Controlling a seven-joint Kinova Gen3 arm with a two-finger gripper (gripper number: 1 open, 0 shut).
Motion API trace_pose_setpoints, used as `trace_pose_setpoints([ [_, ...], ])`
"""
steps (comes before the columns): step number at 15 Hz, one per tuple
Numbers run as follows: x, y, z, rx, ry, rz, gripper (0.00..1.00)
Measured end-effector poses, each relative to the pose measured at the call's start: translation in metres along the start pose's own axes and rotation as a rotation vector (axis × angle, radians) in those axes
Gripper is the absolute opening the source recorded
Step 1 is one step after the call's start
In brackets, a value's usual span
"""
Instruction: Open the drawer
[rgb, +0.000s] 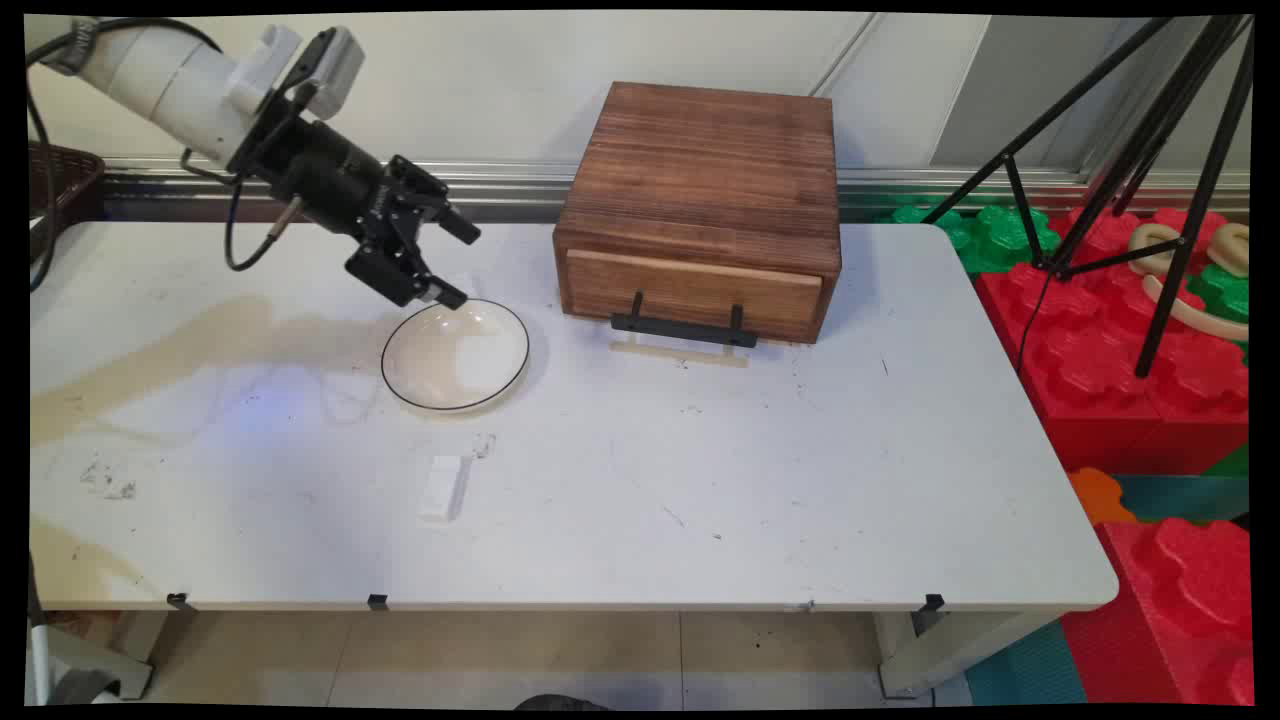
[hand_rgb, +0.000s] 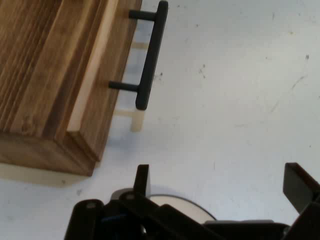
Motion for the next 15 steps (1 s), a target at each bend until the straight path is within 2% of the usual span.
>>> trace_pose_setpoints([
  [7, 0.026, -0.005, 0.028, -0.012, 0.01, 0.039, 1.0],
  [15, 0.055, -0.012, 0.08, -0.024, 0.002, 0.087, 1.0],
])
